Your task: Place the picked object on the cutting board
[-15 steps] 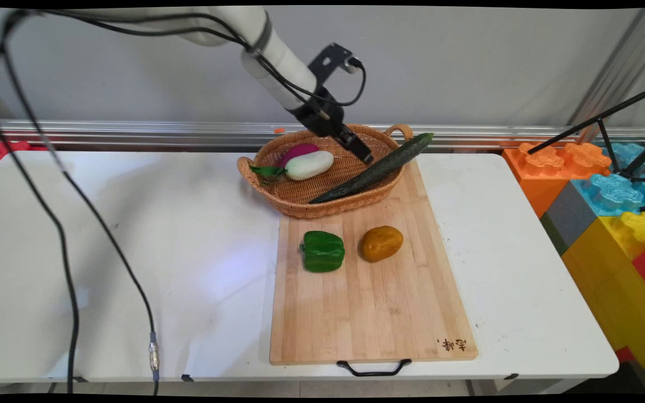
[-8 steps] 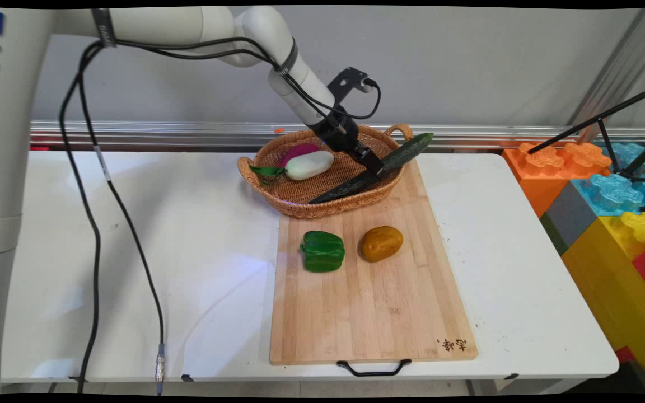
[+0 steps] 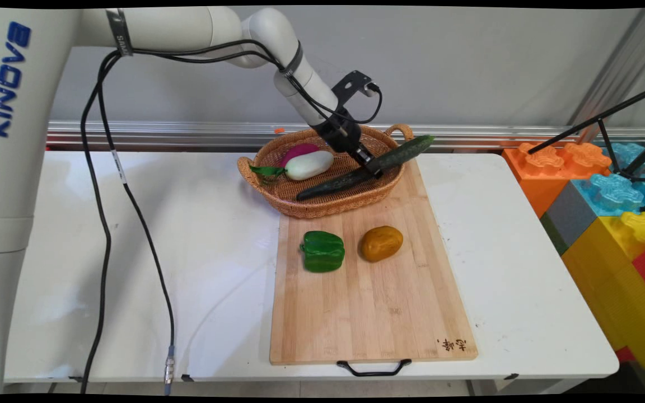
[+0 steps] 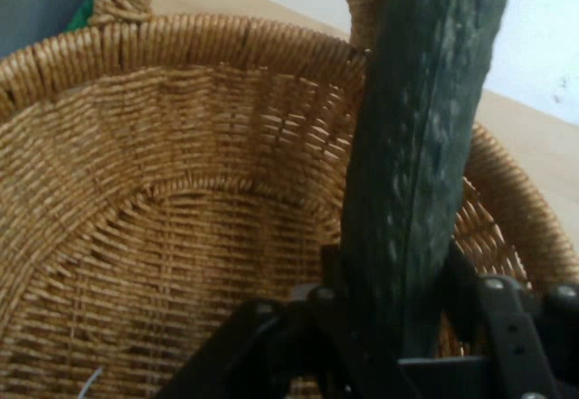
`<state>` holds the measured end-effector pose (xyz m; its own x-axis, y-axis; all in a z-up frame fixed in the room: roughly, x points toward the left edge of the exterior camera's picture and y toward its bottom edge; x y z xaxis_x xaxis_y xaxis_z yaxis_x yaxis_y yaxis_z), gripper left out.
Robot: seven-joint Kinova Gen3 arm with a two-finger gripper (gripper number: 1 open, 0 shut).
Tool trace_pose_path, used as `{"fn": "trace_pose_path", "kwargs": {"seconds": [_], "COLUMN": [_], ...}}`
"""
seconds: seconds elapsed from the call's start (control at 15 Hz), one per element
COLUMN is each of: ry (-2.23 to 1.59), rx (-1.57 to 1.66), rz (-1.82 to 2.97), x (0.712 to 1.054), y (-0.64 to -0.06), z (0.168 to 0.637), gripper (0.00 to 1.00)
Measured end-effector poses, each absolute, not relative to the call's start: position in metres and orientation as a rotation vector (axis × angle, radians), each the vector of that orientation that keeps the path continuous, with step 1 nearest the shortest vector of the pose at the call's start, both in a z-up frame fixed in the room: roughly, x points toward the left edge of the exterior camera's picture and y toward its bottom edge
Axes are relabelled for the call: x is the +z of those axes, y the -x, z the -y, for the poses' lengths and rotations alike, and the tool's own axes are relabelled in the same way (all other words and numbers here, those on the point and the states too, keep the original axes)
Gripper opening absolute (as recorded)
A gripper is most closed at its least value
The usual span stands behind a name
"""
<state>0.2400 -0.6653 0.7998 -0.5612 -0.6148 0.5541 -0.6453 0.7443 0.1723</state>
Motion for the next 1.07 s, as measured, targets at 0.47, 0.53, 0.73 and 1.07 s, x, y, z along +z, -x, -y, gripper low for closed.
{"fn": "trace_pose_path", "kwargs": {"seconds": [0.47,0.53,0.73,1.07], "ry": [-0.861,-0.833,-0.758,-0.644], "rx": [0.079,0.112,0.241,0.397], "rz": [2.369,2.368,2.365,2.361], "x": [0.818,0.825,0.851,0.895], "y": [-0.243,-0.243,-0.239,-0.216], "z": [0.656,0.654,0.646,0.612], "gripper": [0.00,0.00,0.00,0.00]}}
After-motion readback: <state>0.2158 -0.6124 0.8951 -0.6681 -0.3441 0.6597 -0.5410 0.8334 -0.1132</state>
